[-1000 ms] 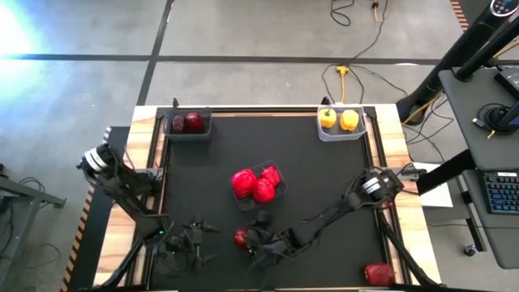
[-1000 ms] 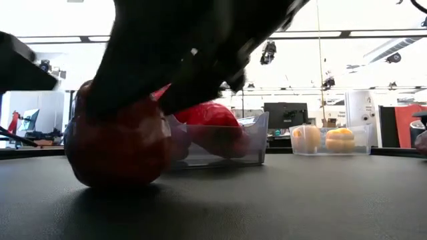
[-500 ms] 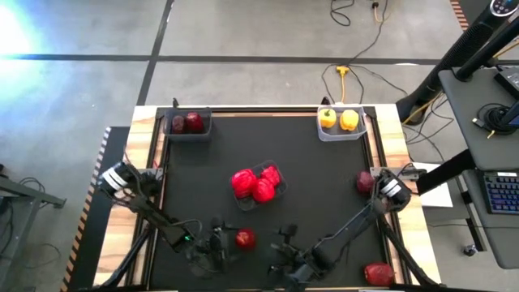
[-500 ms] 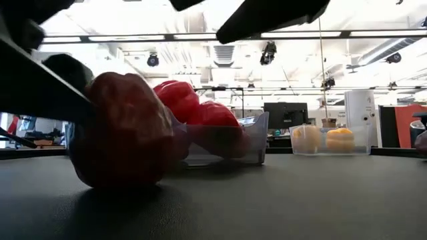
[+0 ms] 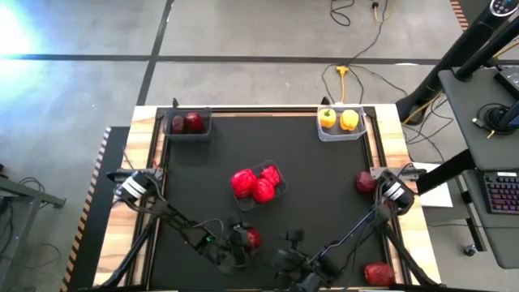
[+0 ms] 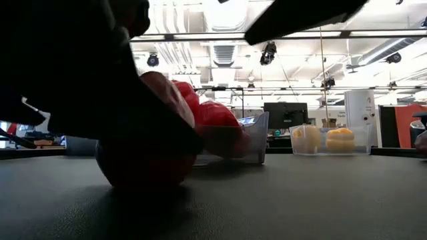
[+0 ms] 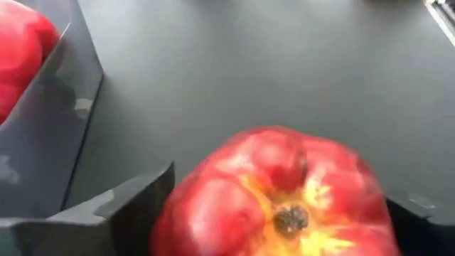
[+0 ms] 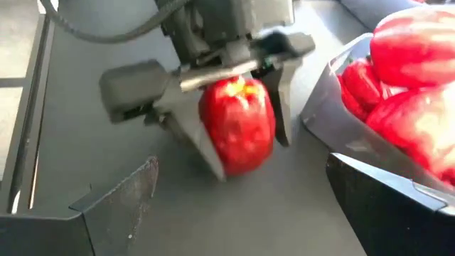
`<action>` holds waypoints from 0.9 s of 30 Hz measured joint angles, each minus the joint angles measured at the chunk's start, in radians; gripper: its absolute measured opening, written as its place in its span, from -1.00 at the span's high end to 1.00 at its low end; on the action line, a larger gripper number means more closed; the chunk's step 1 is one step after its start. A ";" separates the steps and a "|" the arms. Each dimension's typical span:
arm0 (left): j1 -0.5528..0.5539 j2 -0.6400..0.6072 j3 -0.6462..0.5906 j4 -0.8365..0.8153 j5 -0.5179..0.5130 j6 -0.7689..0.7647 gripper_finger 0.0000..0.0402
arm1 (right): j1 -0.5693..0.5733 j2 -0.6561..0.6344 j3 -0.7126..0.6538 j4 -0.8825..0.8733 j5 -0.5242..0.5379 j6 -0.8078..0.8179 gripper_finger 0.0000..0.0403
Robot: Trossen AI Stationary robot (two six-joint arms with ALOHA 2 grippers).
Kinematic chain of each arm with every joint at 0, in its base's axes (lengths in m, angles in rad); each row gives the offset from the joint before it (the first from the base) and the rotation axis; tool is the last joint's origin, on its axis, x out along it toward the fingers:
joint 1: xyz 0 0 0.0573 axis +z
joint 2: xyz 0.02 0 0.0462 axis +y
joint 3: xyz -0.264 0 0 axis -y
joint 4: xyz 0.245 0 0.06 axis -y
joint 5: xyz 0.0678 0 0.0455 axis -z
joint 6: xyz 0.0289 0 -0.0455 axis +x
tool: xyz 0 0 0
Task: Sort produce into baskets
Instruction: Put the red apple into the top black bin
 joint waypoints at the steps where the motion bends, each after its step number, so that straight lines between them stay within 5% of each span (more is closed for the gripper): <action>1: 0.000 -0.010 0.000 -0.029 0.000 -0.006 -0.60 | 0.004 0.000 0.000 -0.016 0.000 0.013 -0.98; 8: 0.000 -0.241 -0.001 -0.426 -0.018 -0.094 -0.51 | 0.020 0.000 -0.002 -0.086 0.001 0.094 -0.98; 16: 0.082 -0.706 0.001 -0.998 -0.285 -0.104 -0.51 | 0.028 0.000 -0.025 -0.085 -0.003 0.157 -0.98; 21: 0.360 -0.911 -0.009 -1.189 -0.273 -0.089 -0.51 | 0.027 0.001 -0.025 -0.078 -0.002 0.158 -0.98; 27: 0.813 -0.955 -0.076 -1.159 -0.112 0.077 -0.51 | 0.023 0.001 -0.026 -0.077 -0.002 0.158 -0.98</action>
